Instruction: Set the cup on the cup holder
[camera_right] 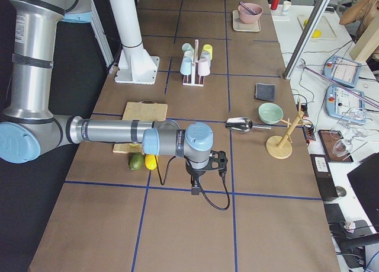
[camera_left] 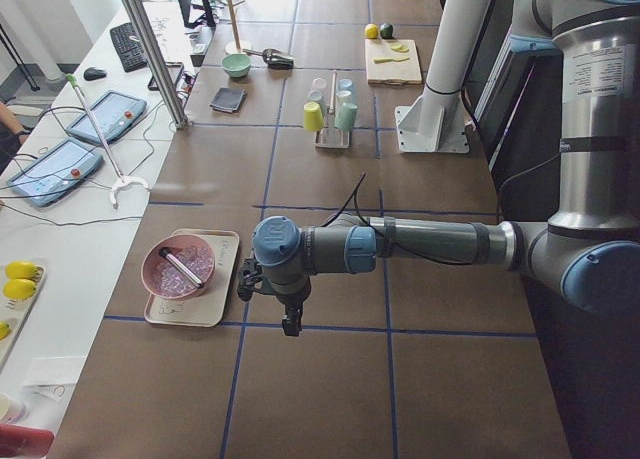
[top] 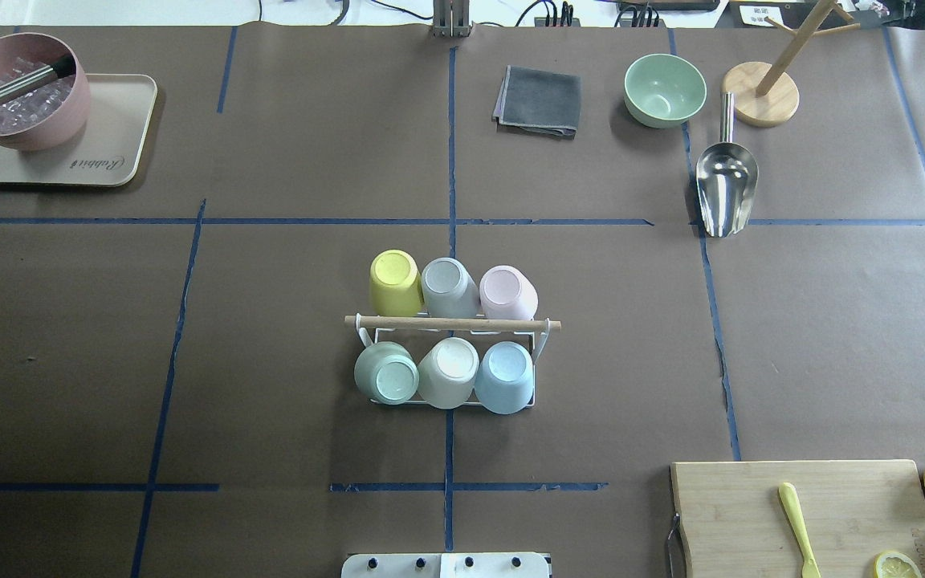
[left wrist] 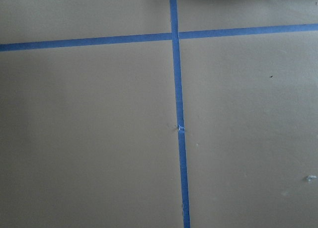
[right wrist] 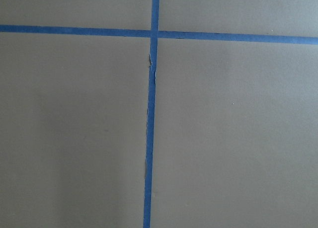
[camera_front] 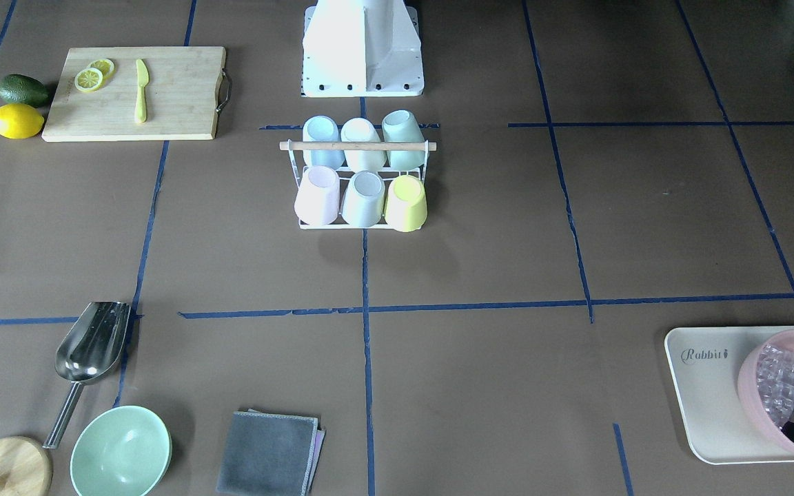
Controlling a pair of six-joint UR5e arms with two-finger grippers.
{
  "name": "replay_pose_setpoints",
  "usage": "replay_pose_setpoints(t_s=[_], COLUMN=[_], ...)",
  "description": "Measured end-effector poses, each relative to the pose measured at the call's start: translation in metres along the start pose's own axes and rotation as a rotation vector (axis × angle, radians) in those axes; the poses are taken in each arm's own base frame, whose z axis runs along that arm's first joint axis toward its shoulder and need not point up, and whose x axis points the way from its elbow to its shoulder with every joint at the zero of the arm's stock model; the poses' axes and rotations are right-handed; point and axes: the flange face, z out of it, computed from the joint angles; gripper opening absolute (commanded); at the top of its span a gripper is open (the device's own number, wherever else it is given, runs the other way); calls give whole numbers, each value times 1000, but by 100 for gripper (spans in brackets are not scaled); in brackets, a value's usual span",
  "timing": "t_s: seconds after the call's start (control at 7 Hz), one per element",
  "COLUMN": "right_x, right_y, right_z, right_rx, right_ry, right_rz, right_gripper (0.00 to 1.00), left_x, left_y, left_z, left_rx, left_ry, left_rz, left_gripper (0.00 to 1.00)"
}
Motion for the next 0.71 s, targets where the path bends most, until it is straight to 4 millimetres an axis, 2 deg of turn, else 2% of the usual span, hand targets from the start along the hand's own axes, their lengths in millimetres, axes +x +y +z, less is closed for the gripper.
replay_pose_setpoints(t_s=[0.71], right_x=[10], right_y=[4], right_z=[10], right_rx=[-14], right_ry=[9], right_rz=[9], right_gripper=[100], left_x=[0], left_y=[-1], left_z=[0], left_rx=[-1], left_ry=[0], left_rz=[0], left_gripper=[100])
